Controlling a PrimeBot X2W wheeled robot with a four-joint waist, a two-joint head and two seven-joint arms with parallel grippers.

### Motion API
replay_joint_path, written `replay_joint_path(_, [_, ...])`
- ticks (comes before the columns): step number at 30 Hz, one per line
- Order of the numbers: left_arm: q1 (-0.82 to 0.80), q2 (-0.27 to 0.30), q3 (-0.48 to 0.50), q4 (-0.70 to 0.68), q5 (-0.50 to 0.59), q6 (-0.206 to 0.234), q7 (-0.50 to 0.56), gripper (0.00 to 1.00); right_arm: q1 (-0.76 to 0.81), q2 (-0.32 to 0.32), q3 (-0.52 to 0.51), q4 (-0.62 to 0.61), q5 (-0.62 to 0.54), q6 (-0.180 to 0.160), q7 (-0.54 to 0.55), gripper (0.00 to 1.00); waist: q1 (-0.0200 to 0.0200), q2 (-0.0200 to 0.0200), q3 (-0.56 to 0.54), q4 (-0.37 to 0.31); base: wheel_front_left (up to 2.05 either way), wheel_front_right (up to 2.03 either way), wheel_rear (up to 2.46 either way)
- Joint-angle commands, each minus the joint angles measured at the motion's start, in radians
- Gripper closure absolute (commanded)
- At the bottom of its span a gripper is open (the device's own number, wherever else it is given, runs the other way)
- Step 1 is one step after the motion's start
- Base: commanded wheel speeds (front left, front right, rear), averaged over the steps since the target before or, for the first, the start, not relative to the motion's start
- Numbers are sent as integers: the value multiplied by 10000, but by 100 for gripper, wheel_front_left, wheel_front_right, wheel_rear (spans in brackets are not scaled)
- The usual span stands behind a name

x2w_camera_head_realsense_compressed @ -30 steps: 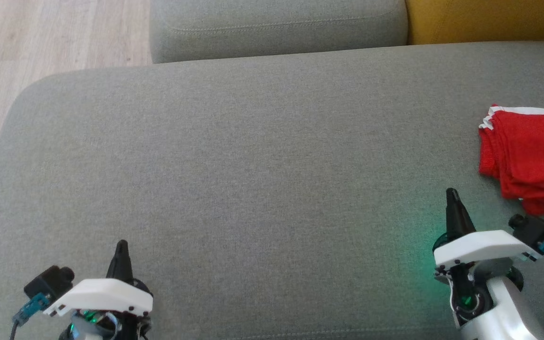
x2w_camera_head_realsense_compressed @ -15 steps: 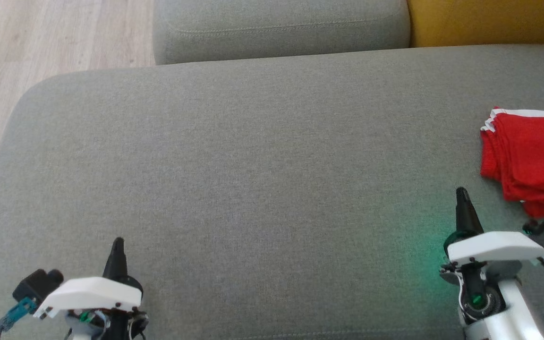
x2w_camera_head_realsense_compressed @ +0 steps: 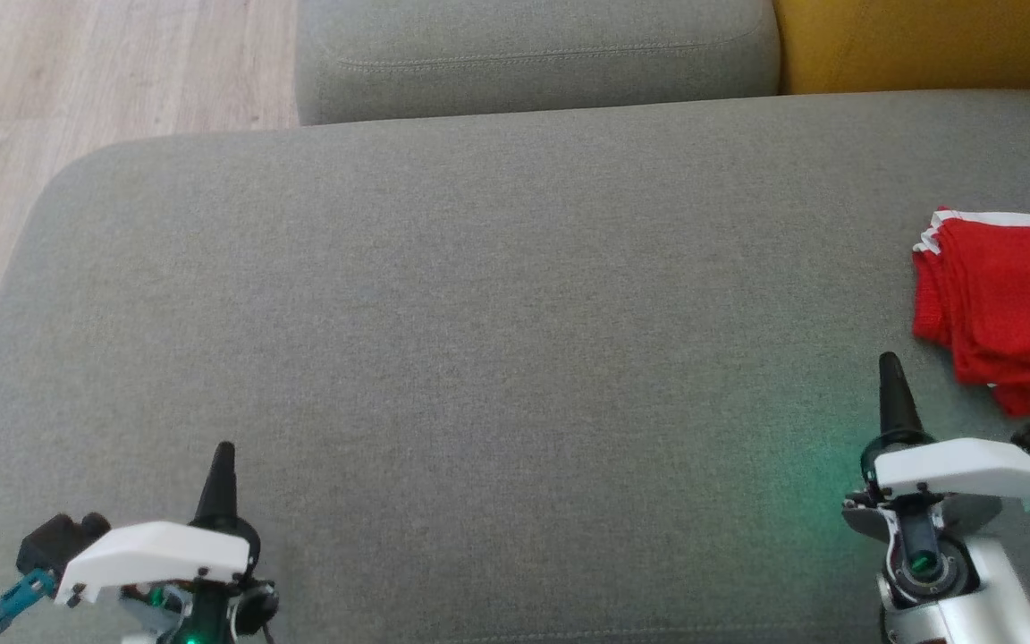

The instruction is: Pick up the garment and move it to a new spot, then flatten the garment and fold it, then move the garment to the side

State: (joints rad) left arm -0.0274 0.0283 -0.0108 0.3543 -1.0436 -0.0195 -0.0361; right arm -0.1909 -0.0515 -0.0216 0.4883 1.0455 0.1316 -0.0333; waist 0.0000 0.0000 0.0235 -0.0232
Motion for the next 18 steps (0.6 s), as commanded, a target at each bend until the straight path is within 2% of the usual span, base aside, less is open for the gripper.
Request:
replay_joint_path(1, [-578,144,343,-412,-262,-130,65,100,-143,-33,36,-466,285,-6,63,100,0,0,-5,6,0,0,0])
replay_joint_path(18, [-663,172,677,-663,-2263,-494,594,100,218,-16,-320,-1197,2269,-7,584,100,0,0,-79,90,0,0,0])
